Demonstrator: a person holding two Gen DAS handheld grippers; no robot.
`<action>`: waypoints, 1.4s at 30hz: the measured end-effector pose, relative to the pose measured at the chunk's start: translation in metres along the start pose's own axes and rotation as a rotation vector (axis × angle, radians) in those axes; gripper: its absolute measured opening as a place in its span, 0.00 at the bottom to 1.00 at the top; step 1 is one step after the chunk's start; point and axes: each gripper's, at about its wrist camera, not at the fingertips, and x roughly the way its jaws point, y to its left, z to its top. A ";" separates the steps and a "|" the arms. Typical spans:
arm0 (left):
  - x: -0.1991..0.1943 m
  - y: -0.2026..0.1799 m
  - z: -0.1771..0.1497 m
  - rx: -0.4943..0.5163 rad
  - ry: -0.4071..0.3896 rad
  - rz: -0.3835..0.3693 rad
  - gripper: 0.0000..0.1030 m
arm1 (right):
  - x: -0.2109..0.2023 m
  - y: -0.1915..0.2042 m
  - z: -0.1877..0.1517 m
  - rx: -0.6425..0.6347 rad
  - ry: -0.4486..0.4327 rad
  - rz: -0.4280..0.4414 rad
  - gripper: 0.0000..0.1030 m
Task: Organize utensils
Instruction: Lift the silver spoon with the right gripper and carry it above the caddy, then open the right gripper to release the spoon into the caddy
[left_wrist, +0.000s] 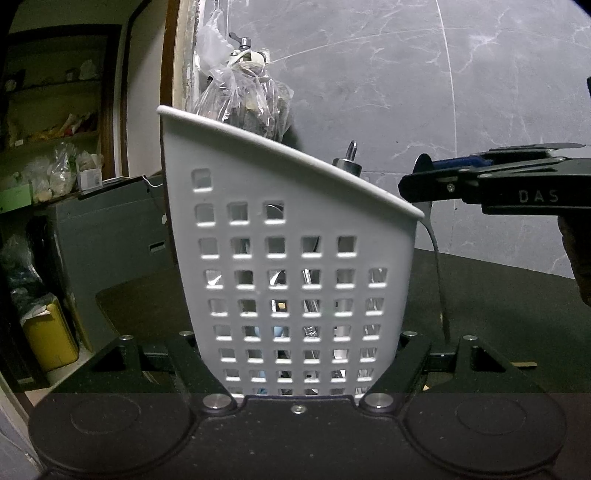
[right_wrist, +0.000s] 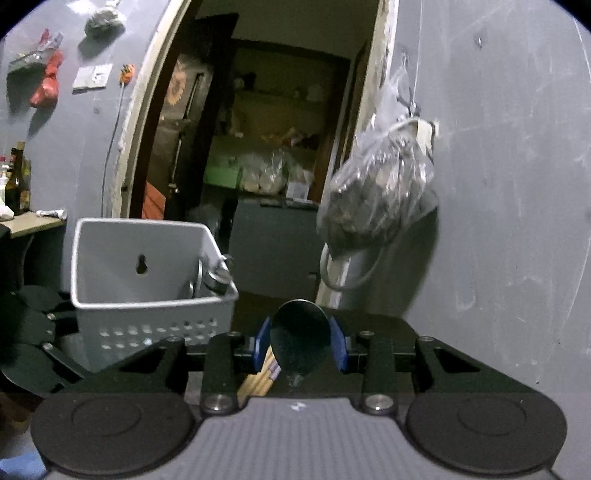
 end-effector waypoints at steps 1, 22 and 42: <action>0.000 0.000 0.000 -0.001 0.000 0.000 0.74 | -0.003 0.003 0.001 -0.002 -0.008 -0.003 0.37; 0.002 0.000 0.000 -0.004 0.004 0.002 0.74 | -0.037 0.009 0.042 -0.032 -0.203 -0.077 0.37; 0.004 -0.001 0.000 -0.006 0.005 0.005 0.74 | -0.024 0.074 0.107 -0.217 -0.395 0.201 0.38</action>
